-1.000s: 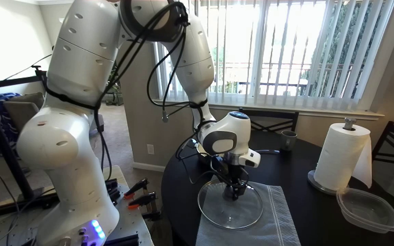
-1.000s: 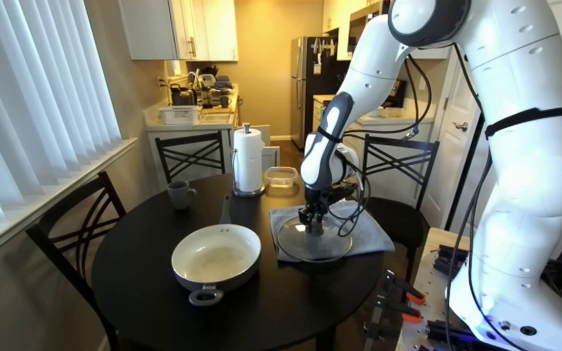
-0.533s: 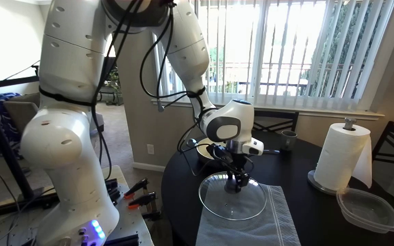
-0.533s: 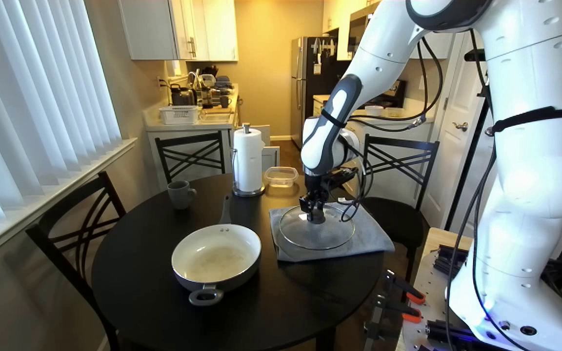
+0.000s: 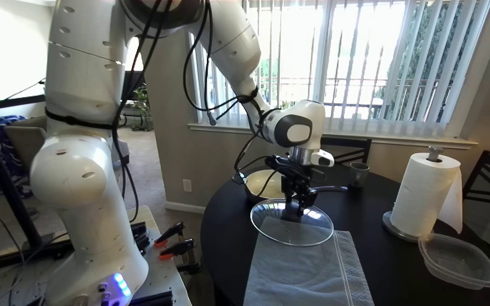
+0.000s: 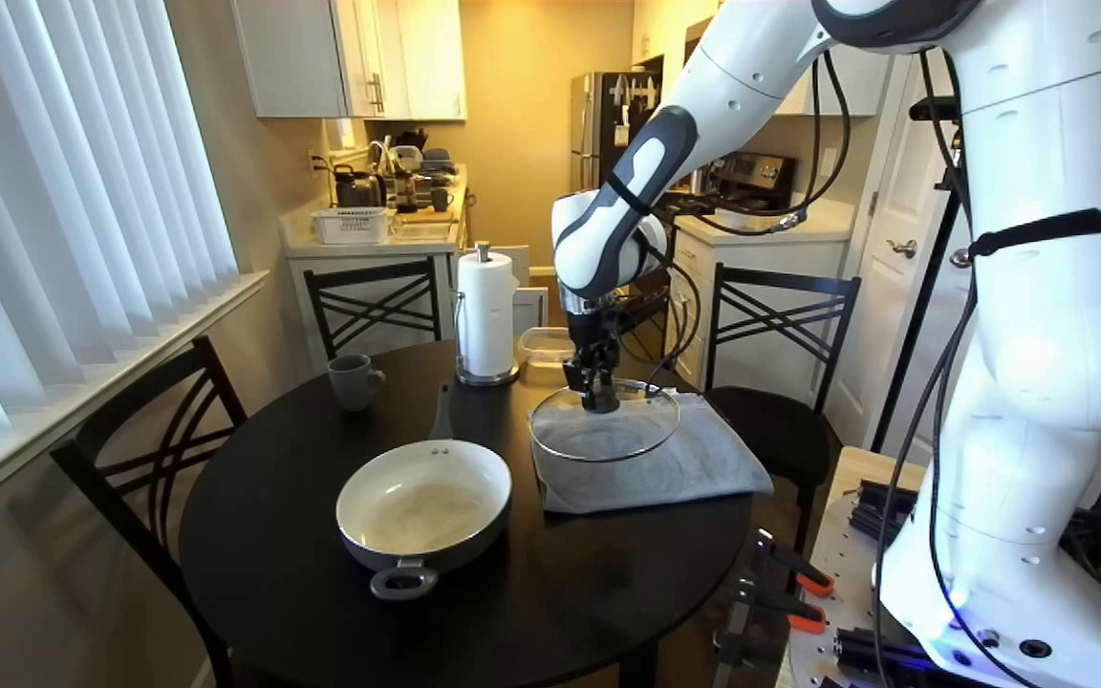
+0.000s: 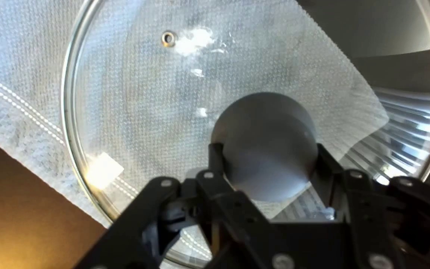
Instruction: Put the lid on the pot
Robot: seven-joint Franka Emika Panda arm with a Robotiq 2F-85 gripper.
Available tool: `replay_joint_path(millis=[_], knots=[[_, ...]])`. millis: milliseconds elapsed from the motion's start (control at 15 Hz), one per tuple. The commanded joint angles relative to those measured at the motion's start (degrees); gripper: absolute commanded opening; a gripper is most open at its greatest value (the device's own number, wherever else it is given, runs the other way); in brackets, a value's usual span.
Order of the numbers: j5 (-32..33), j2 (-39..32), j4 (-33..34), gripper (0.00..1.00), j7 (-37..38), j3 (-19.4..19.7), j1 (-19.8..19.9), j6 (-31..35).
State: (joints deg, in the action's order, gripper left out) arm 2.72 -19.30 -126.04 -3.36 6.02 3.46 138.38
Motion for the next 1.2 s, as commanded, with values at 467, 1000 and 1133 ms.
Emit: replay_joint_path(millis=[467, 1000, 1133], knots=[[4.7, -10.1, 18.7, 0.33, 1.4, -4.7, -6.6, -13.8], [9.3, -17.6, 28.1, 0.33, 0.3, -6.3, -11.7, -18.5], [9.8, -18.8, 29.9, 0.33, -0.2, -6.8, -12.4, -19.3]])
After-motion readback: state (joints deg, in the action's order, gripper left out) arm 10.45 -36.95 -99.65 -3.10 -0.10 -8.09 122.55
